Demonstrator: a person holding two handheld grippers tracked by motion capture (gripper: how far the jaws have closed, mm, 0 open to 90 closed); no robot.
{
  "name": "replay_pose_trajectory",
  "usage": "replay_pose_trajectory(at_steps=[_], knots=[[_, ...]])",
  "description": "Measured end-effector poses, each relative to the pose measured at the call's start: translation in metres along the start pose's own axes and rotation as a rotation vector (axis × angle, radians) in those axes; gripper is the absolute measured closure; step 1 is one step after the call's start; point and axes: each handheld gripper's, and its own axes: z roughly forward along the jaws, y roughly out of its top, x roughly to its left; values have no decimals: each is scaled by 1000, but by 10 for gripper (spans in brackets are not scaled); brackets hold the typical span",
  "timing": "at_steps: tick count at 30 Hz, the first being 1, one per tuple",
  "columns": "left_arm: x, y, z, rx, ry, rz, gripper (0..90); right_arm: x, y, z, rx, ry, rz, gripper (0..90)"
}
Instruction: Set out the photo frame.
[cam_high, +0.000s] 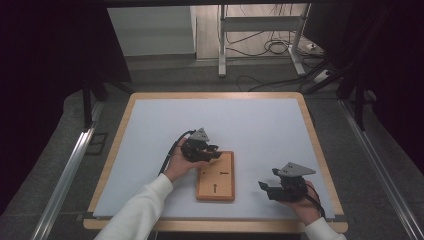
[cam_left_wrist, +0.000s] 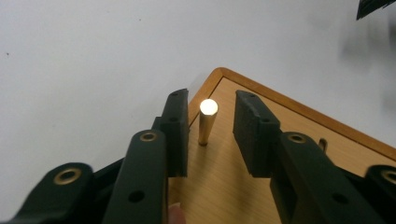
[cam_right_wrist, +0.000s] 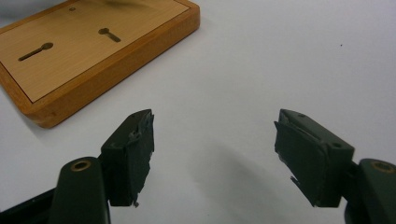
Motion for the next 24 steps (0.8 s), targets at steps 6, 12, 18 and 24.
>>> replay_pose_trajectory(at_steps=[6, 12, 18, 24], knots=[[0, -1, 2, 1, -5, -1, 697, 0, -1, 1, 5, 1, 0, 283], [1, -2, 3, 18, 8, 12, 821, -1, -1, 1, 4, 5, 6, 283], [2, -2, 4, 14, 3, 9, 837, -1, -1, 2, 5, 6, 5, 283], [3, -2, 4, 11, -7, -11, 836, -1, -1, 2, 5, 4, 4, 283]])
